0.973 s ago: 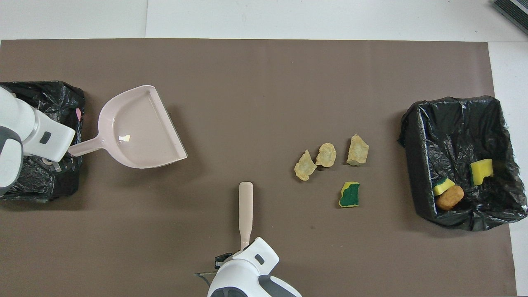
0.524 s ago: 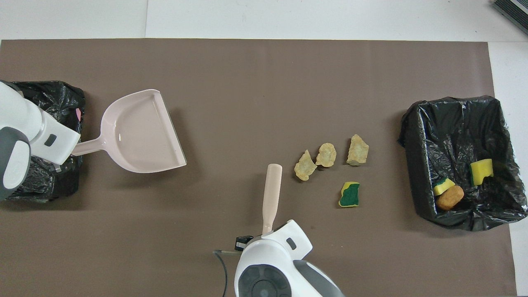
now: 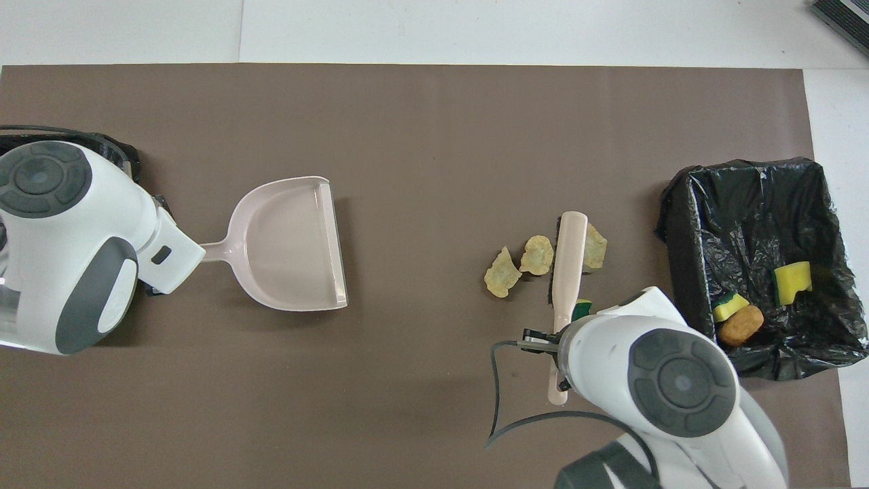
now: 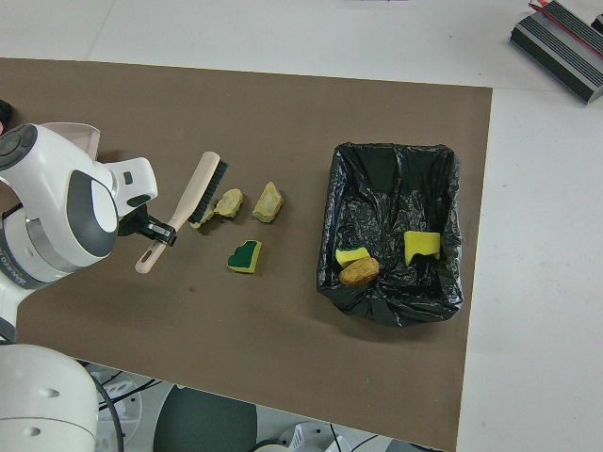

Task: Sweep and dump trash in bin

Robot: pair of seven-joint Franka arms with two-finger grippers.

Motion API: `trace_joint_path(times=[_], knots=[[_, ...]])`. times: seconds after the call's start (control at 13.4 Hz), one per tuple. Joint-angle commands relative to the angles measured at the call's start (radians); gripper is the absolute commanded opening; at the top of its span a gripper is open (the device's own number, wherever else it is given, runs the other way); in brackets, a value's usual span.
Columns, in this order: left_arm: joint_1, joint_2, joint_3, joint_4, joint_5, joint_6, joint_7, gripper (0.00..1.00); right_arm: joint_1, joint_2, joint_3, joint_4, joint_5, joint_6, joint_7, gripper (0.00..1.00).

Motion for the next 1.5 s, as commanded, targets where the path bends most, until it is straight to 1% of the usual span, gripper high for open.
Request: trace_joint_path(times=[0.0, 0.15, 0.3, 0.37, 0.45, 0.52, 0.67, 0.75, 0.97, 1.05, 1.2, 1.35, 1.42], knots=[[-0.051, 0.000, 0.013, -0.067, -0.039, 0.092, -0.072, 0.00, -0.095, -0.080, 0.013, -0.102, -0.004, 0.011, -0.130, 0.00], [-0.071, -0.009, 0.014, -0.095, -0.041, 0.109, -0.088, 0.00, -0.170, -0.121, 0.007, -0.174, 0.008, 0.039, -0.248, 0.00], [-0.091, -0.009, 0.014, -0.129, -0.039, 0.122, -0.107, 0.00, -0.279, -0.149, 0.001, -0.228, 0.014, 0.056, -0.418, 0.00], [-0.095, -0.011, 0.014, -0.141, -0.039, 0.150, -0.112, 0.00, -0.323, -0.155, -0.007, -0.252, 0.041, 0.065, -0.484, 0.00], [-0.095, -0.011, 0.014, -0.143, -0.041, 0.152, -0.118, 0.00, -0.353, -0.175, -0.010, -0.306, 0.063, 0.103, -0.534, 0.00], [-0.095, -0.014, 0.014, -0.152, -0.041, 0.153, -0.121, 0.00, -0.360, -0.196, -0.010, -0.373, 0.065, 0.164, -0.545, 0.00], [-0.091, -0.019, 0.014, -0.160, -0.039, 0.156, -0.121, 0.00, -0.353, -0.210, -0.010, -0.469, 0.066, 0.247, -0.545, 0.00], [-0.089, -0.019, 0.014, -0.160, -0.041, 0.156, -0.121, 0.00, -0.348, -0.210, -0.010, -0.481, 0.075, 0.261, -0.545, 0.00], [-0.092, -0.016, 0.014, -0.175, -0.041, 0.164, -0.138, 0.00, -0.333, -0.189, -0.010, -0.483, 0.095, 0.291, -0.539, 0.00], [-0.092, -0.016, 0.014, -0.175, -0.041, 0.164, -0.138, 0.00, -0.295, -0.187, -0.010, -0.483, 0.104, 0.289, -0.511, 0.00], [-0.092, -0.017, 0.014, -0.175, -0.041, 0.162, -0.143, 0.00, -0.200, -0.187, -0.010, -0.480, 0.123, 0.280, -0.383, 0.00], [-0.095, -0.017, 0.014, -0.175, -0.041, 0.162, -0.146, 0.00, -0.160, -0.175, -0.010, -0.477, 0.124, 0.291, -0.330, 0.00], [-0.095, -0.017, 0.014, -0.177, -0.041, 0.162, -0.155, 0.00, -0.153, -0.135, -0.010, -0.477, 0.124, 0.314, -0.320, 0.00]])
